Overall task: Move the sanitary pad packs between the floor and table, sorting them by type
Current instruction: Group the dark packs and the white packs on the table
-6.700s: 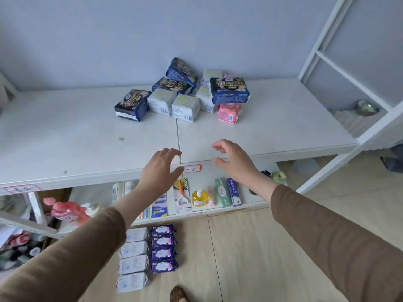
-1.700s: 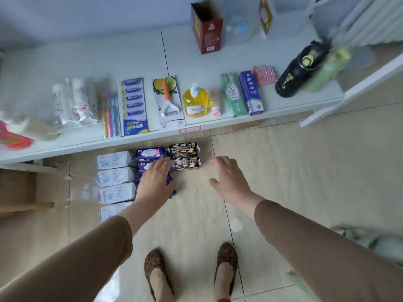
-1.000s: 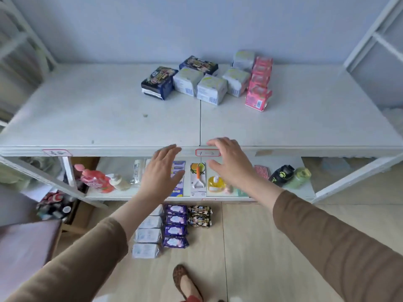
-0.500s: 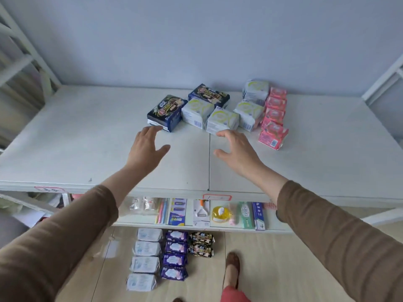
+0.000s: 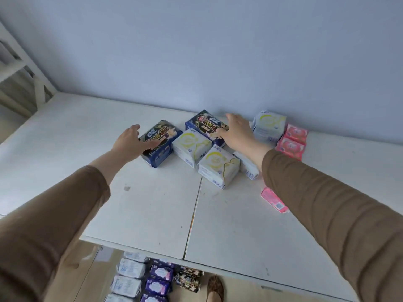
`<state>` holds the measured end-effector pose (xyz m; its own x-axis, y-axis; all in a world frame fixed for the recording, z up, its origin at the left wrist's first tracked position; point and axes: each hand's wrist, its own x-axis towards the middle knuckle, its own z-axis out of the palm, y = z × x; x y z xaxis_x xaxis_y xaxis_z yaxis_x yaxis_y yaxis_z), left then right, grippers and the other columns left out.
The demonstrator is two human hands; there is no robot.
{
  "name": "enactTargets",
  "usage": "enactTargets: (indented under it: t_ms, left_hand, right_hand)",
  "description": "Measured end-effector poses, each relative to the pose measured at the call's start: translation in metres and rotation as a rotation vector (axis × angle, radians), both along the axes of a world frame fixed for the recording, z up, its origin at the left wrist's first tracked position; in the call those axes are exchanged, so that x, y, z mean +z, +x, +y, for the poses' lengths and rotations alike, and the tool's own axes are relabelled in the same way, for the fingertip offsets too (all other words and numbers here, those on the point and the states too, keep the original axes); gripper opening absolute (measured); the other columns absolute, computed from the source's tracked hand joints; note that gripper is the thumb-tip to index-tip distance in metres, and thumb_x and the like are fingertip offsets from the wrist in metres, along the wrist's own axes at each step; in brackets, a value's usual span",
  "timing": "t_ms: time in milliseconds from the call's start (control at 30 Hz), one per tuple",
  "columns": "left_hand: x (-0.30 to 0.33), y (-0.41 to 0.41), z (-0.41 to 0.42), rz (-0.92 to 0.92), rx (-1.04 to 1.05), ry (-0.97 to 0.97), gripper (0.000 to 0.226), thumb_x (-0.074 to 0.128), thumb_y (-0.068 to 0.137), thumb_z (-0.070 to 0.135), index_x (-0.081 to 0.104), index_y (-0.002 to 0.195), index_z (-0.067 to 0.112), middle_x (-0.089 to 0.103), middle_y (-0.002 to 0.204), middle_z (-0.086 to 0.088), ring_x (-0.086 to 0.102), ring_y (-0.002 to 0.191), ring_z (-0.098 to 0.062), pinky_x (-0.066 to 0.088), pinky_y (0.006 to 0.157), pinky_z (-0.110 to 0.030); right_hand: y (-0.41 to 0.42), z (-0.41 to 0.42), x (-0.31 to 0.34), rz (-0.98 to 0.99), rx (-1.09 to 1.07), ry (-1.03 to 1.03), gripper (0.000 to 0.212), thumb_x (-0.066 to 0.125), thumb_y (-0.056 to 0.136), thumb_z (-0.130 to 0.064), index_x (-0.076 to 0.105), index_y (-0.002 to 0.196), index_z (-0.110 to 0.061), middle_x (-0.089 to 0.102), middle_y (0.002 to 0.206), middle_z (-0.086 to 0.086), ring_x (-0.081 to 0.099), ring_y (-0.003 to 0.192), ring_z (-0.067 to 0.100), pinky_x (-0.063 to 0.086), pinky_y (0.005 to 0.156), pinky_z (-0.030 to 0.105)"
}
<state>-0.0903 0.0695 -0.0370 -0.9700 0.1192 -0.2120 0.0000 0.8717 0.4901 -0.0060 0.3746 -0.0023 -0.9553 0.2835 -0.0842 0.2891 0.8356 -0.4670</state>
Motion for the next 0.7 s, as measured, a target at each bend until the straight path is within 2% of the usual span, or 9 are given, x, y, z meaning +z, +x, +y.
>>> enactTargets:
  t_ms: [67, 133, 167, 233, 300, 400, 467, 600, 700]
  left_hand:
    - [-0.005, -0.005, 0.002, -0.073, -0.031, -0.059, 0.084, 0.073, 0.074, 0.064, 0.046, 0.138, 0.017, 0.057, 0.132, -0.006, 0.055, 0.113, -0.026, 0.044, 0.084, -0.035]
    - [-0.011, -0.006, 0.002, -0.121, -0.040, -0.061, 0.067, 0.074, 0.071, 0.064, 0.055, 0.118, 0.021, 0.064, 0.112, -0.003, 0.057, 0.094, -0.021, 0.042, 0.068, -0.033]
    - [-0.014, -0.006, 0.002, -0.138, -0.028, -0.041, 0.065, 0.076, 0.069, 0.064, 0.053, 0.112, 0.021, 0.063, 0.105, -0.002, 0.056, 0.089, -0.019, 0.040, 0.064, -0.032]
    - [-0.015, -0.005, 0.003, -0.155, 0.004, -0.006, 0.068, 0.080, 0.064, 0.063, 0.048, 0.108, 0.022, 0.061, 0.097, 0.000, 0.055, 0.084, -0.016, 0.039, 0.062, -0.032]
    - [-0.012, -0.004, 0.004, -0.162, 0.018, 0.002, 0.074, 0.083, 0.058, 0.063, 0.045, 0.106, 0.023, 0.061, 0.093, 0.002, 0.057, 0.082, -0.016, 0.043, 0.063, -0.033]
    - [-0.007, 0.001, 0.008, -0.155, 0.031, 0.011, 0.078, 0.085, 0.053, 0.061, 0.040, 0.105, 0.024, 0.061, 0.091, 0.002, 0.060, 0.082, -0.019, 0.052, 0.065, -0.036]
    - [-0.005, 0.007, 0.009, -0.125, 0.083, 0.045, 0.082, 0.087, 0.054, 0.057, 0.037, 0.108, 0.021, 0.061, 0.095, 0.000, 0.060, 0.082, -0.021, 0.051, 0.063, -0.035]
    - [-0.002, 0.025, -0.006, -0.047, 0.106, 0.129, 0.088, 0.086, 0.063, 0.051, 0.034, 0.126, 0.019, 0.057, 0.114, -0.005, 0.059, 0.099, -0.029, 0.054, 0.077, -0.041]
    - [0.006, 0.044, -0.026, 0.030, 0.087, 0.187, 0.076, 0.083, 0.067, 0.049, 0.042, 0.123, 0.019, 0.057, 0.112, 0.000, 0.058, 0.097, -0.022, 0.048, 0.065, -0.034]
  right_hand:
    - [-0.024, 0.011, -0.008, -0.119, 0.001, 0.049, 0.076, 0.063, 0.090, -0.048, 0.037, 0.144, -0.001, 0.044, 0.144, 0.021, 0.041, 0.134, 0.037, 0.036, 0.106, 0.040]
    - [-0.042, 0.018, -0.017, -0.238, 0.009, 0.036, 0.091, 0.073, 0.076, -0.061, 0.045, 0.137, 0.001, 0.052, 0.136, 0.020, 0.051, 0.125, 0.034, 0.042, 0.094, 0.037]
    - [-0.047, 0.020, -0.022, -0.284, 0.023, 0.007, 0.090, 0.076, 0.070, -0.065, 0.053, 0.130, -0.002, 0.058, 0.130, 0.017, 0.057, 0.117, 0.032, 0.044, 0.085, 0.034]
    - [-0.056, 0.023, -0.031, -0.335, 0.047, -0.085, 0.072, 0.080, 0.065, -0.066, 0.064, 0.108, -0.012, 0.067, 0.114, 0.009, 0.062, 0.096, 0.025, 0.042, 0.067, 0.029]
    - [-0.059, 0.023, -0.036, -0.347, 0.015, -0.257, 0.058, 0.085, 0.061, -0.060, 0.060, 0.093, -0.018, 0.066, 0.101, 0.002, 0.059, 0.083, 0.017, 0.038, 0.058, 0.027]
    - [-0.060, 0.021, -0.038, -0.329, -0.047, -0.458, 0.060, 0.093, 0.056, -0.048, 0.059, 0.095, -0.018, 0.065, 0.094, -0.001, 0.061, 0.090, 0.017, 0.044, 0.059, 0.027]
    - [-0.057, 0.019, -0.035, -0.274, -0.089, -0.515, 0.058, 0.094, 0.058, -0.039, 0.054, 0.094, -0.018, 0.063, 0.096, 0.001, 0.060, 0.090, 0.017, 0.049, 0.061, 0.030]
    - [-0.040, 0.015, -0.020, -0.028, -0.112, -0.335, 0.069, 0.087, 0.071, -0.035, 0.038, 0.114, -0.013, 0.052, 0.109, 0.001, 0.056, 0.098, 0.024, 0.046, 0.075, 0.036]
    - [-0.013, 0.003, 0.001, 0.119, -0.089, -0.285, 0.062, 0.080, 0.075, -0.037, 0.038, 0.116, -0.017, 0.055, 0.112, 0.002, 0.057, 0.101, 0.025, 0.041, 0.075, 0.032]
